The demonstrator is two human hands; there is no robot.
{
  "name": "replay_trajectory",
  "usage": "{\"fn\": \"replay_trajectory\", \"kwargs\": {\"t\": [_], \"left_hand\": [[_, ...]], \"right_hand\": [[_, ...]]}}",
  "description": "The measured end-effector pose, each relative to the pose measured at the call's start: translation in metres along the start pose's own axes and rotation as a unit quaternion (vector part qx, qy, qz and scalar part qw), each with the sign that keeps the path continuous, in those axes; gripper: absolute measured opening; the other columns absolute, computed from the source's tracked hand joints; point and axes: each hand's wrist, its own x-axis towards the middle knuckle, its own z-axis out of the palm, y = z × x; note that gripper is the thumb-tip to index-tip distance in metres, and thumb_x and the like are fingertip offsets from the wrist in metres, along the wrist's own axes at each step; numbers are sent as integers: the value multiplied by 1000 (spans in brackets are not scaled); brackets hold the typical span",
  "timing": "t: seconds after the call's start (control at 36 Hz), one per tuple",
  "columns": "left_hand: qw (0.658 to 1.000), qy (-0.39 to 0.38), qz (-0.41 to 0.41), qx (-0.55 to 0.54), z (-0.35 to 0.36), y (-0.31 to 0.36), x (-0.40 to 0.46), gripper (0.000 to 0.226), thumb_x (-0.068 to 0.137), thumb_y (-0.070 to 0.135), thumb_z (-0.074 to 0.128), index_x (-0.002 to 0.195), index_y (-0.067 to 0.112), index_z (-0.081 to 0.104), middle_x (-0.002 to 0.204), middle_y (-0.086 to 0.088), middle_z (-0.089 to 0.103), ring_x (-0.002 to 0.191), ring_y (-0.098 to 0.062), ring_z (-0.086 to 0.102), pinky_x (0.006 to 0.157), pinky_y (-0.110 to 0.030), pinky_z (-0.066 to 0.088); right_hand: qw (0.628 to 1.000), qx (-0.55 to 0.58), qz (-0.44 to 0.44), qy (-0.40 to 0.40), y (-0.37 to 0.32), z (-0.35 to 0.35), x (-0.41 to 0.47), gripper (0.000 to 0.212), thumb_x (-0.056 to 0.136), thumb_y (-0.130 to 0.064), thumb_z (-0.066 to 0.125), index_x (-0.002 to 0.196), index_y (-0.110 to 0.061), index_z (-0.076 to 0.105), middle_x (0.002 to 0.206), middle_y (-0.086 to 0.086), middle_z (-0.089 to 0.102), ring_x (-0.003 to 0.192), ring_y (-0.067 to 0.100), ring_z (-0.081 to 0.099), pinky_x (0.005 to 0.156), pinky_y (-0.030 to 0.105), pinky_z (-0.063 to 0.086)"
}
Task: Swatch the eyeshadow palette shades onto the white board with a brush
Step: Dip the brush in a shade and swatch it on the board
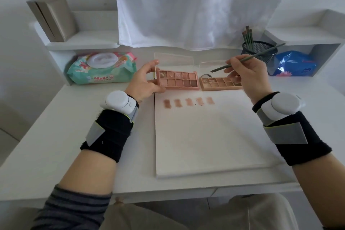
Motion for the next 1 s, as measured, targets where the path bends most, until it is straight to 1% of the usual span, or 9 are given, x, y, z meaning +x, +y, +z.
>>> {"fn": "replay_trajectory", "kwargs": {"t": [0.06,0.17,0.31,0.47,0.56,0.67,0.83,0.92,1.0], "left_hand": [[1000,-4,6,9,0,0,-1,84,64,-20,70,133,22,45,123,-5,45,92,-21,62,93,-37,51],[999,-5,15,35,5,-1,-2,84,62,-18,73,132,20,46,125,-3,44,81,-13,59,87,-27,50],[997,-3,10,81,7,-9,1,83,61,-9,79,132,19,47,137,-6,40,93,-17,59,84,-24,48],[995,7,10,98,9,-11,1,81,59,-6,81,128,19,48,137,-7,38,94,-19,59,82,-23,47],[995,8,7,95,8,-11,2,77,57,-7,82,121,22,49,136,-8,41,97,-24,62,80,-24,49],[997,7,3,80,7,-12,3,73,56,-8,82,112,25,50,134,-10,45,91,-20,62,78,-21,51],[997,7,4,71,7,-13,1,70,57,-9,81,110,24,51,131,-11,48,87,-19,63,77,-21,52],[998,5,1,69,6,-11,1,69,58,-10,80,111,23,50,128,-9,51,84,-17,63,72,-15,51],[998,1,-5,64,5,-9,0,69,60,-12,78,114,21,50,121,-8,55,80,-14,63,66,-11,51]], "right_hand": [[1000,5,20,-19,-3,0,3,19,97,-16,46,86,-13,61,76,3,63,55,5,56,51,17,45],[997,-8,42,-68,-8,2,9,25,98,-20,43,85,-15,63,76,2,65,55,5,58,52,21,43],[994,-51,39,-93,-10,7,15,23,95,-15,47,82,-12,65,72,3,63,54,4,53,52,18,42],[997,-22,23,-69,-6,27,13,11,93,-4,50,92,-1,61,65,4,59,45,-1,52,46,10,40],[999,7,18,-42,-4,36,10,14,93,-7,50,82,-7,59,57,-3,61,45,0,53,46,10,39],[1000,28,-6,7,2,47,2,15,94,-11,51,80,-13,55,65,6,59,47,0,53,48,11,39],[998,-9,-61,33,12,53,-9,23,93,-12,53,78,-28,52,70,-1,61,60,1,58,64,22,49],[996,-35,-71,33,12,54,-11,24,93,-15,54,77,-33,53,73,-1,63,70,14,61,69,34,50],[996,-42,-73,29,11,55,-11,24,93,-15,54,77,-34,54,73,-4,63,74,17,62,70,36,50]]}}
